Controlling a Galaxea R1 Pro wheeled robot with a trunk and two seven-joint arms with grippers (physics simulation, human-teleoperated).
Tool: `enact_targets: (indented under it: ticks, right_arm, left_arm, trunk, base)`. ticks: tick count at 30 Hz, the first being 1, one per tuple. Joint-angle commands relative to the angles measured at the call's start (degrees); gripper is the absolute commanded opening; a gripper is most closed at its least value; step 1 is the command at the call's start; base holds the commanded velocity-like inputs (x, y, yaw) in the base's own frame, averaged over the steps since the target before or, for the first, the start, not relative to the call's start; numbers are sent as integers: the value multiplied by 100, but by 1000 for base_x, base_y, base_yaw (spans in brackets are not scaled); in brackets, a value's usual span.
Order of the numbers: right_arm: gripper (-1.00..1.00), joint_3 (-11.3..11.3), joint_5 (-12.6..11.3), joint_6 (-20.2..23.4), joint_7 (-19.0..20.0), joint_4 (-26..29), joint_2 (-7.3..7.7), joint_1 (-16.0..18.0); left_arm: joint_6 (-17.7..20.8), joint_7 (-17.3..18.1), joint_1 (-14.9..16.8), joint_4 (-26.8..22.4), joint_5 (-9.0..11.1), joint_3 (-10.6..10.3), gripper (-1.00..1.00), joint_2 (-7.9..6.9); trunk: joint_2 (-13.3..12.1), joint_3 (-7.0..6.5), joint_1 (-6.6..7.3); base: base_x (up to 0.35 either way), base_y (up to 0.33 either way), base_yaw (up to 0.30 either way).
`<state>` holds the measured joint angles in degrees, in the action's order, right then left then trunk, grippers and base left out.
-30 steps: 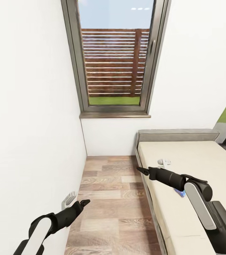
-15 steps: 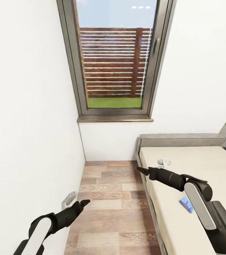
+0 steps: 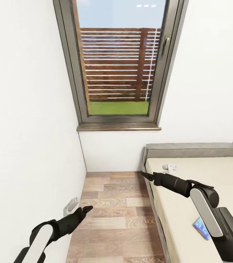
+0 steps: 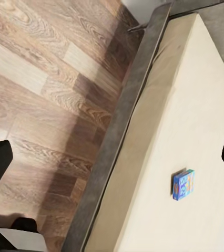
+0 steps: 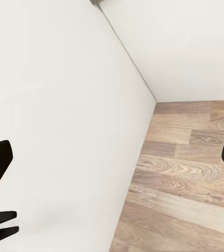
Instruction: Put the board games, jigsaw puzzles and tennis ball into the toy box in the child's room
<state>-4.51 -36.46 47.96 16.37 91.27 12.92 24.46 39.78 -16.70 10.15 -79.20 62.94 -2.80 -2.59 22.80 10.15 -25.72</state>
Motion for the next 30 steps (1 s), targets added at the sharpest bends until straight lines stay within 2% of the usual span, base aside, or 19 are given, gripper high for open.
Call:
enact_targets:
  ticks: [1, 30]
  right_arm:
    - [100, 0, 20, 17, 24, 3, 2, 6]
    - [100, 3, 16, 37, 12, 12, 0, 27]
  left_arm:
    - [4, -57, 4, -8, 60, -9, 100, -4]
    - [4, -58, 6, -8, 64, -4, 100, -3]
  trunk:
    - [12, 12, -7]
    - [12, 12, -7]
  base:
    - [323, 0, 0]
    - [323, 0, 0]
